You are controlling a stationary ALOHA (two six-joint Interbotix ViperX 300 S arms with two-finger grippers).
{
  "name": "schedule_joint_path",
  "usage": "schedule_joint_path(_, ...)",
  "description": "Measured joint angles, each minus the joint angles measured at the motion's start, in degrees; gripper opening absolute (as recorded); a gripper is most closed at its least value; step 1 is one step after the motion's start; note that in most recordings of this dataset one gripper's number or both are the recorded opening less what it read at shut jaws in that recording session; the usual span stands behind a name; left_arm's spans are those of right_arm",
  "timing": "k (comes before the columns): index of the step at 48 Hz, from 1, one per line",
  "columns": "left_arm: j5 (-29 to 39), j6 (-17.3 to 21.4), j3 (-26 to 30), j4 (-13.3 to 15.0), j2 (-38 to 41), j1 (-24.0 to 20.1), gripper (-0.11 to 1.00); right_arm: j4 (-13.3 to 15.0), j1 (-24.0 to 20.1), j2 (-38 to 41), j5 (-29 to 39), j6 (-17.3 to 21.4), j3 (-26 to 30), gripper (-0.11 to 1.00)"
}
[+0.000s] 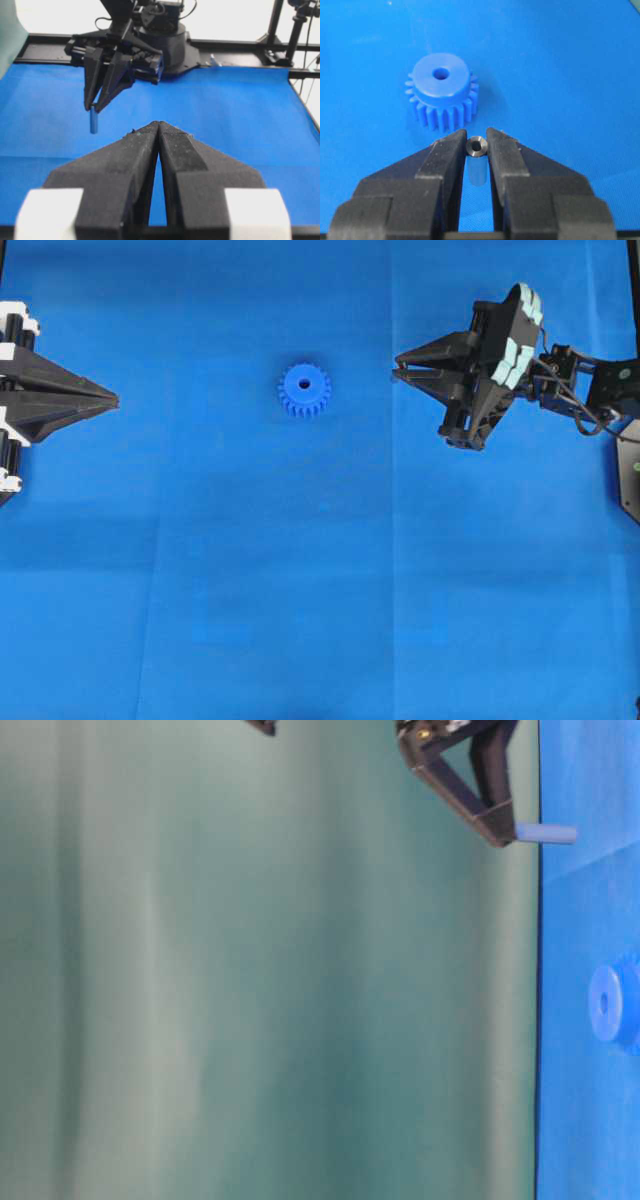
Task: Insert the shaft placed at a random location into the center hole of the small gear at another random location.
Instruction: 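Lift the shaft and carry it left over the blue gear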
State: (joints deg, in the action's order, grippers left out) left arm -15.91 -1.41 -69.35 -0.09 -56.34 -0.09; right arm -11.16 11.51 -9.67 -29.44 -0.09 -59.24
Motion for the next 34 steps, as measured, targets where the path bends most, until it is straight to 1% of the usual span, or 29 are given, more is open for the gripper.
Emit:
schedule_joint_path(5,0.0,0.1,0.0,0.0,0.0,-0.1,0.02,0.1,-0.1,-0.6,2.5,-0.4,1.0,0.03)
schedule_joint_path(14,0.0,0.1,0.0,0.0,0.0,0.0,0.02,0.1,-0.1,1.2,3.2,-0.6,3.9,0.03)
schedule_joint_path(21,-0.1,0.1,0.0,0.0,0.0,0.0,0.02,0.1,-0.1,5.0,3.7,-1.0,8.3,0.03)
schedule_joint_path(34,0.0,0.0,0.0,0.0,0.1,0.0,0.02,0.3,-0.1,10.9,7.6,-1.2,16.8,0.03)
